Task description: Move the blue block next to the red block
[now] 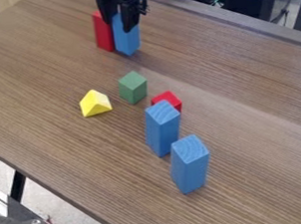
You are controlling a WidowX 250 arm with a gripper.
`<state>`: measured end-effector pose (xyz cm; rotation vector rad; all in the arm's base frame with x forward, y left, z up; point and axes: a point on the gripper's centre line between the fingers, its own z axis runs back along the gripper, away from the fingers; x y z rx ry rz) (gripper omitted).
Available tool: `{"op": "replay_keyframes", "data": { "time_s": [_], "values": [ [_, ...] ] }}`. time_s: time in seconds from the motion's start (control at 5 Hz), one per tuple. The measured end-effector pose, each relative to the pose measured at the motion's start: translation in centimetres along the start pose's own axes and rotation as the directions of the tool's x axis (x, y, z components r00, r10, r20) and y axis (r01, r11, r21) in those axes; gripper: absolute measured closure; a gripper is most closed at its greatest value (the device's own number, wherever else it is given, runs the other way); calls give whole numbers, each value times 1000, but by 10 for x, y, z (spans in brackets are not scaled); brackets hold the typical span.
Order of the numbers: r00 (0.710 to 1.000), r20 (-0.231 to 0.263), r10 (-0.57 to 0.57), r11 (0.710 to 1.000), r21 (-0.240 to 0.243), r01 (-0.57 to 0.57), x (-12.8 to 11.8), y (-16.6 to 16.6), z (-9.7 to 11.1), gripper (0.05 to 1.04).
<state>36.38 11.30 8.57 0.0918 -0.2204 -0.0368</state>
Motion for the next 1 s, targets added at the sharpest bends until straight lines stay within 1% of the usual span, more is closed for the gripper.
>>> {"op": "replay_keyframes", "data": {
  "time_s": [0.2, 0.4, 0.6, 0.8, 1.0],
  "values": [
    [1000, 3, 4, 1000, 1, -4, 1, -1, 0, 509],
    [1000, -1, 27, 1000, 4, -27, 0, -1, -1, 181],
    [1000, 0, 29, 1000, 1, -29, 0, -2, -1, 72],
    [999, 5, 34, 999, -5, -34, 0, -3, 0, 79],
    [994, 95, 50, 999, -14, -48, 6, 0, 37, 85]
  ]
}}
